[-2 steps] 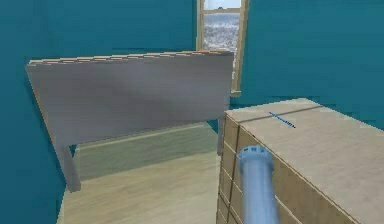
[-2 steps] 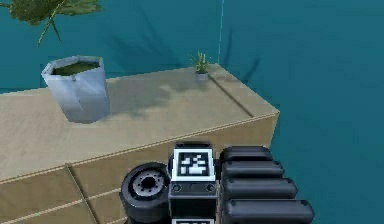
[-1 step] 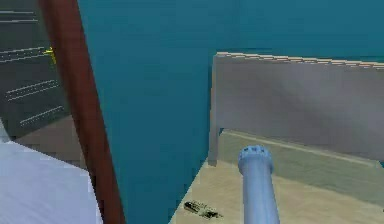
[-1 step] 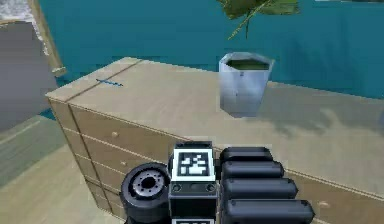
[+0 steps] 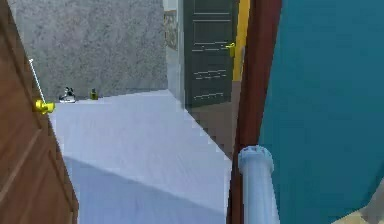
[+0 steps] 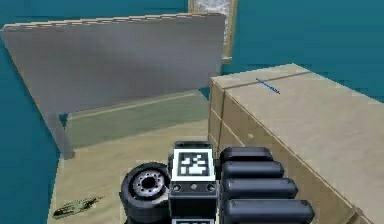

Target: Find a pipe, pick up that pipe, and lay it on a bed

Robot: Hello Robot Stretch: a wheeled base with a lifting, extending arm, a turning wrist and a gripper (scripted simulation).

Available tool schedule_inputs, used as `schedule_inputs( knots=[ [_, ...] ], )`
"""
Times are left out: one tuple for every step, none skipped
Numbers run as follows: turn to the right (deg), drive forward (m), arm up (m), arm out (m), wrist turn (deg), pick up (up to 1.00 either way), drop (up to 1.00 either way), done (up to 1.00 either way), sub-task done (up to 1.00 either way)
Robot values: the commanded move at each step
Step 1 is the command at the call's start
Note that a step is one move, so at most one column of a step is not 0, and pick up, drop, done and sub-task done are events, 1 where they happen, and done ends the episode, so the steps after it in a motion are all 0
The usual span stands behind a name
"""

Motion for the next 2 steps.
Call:
schedule_inputs(
  knots=[
    [-21.0, 0.0, 0.0, 0.0, 0.0, 0.0, 0.0, 0.0, 0.0],
    [0.0, 0.75, 0.0, 0.0, 0.0, 0.0, 0.0, 0.0, 0.0]
  ],
)
